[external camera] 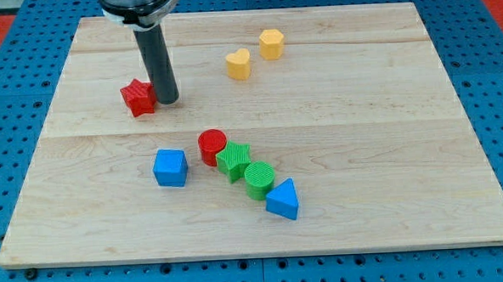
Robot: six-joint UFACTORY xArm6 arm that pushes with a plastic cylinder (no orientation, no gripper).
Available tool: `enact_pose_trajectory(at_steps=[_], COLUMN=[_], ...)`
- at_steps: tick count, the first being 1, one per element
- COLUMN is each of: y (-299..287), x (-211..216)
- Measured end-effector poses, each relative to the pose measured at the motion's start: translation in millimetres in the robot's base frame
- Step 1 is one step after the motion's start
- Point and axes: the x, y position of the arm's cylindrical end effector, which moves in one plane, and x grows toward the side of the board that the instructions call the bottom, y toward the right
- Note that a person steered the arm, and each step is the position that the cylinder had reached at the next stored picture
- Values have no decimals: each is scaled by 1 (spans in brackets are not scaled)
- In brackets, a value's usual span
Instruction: Move the red star to the center right of the board
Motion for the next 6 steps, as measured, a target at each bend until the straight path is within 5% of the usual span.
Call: enact_pose_trajectory(at_steps=[4,6], y=[-66,-78], x=[15,-11])
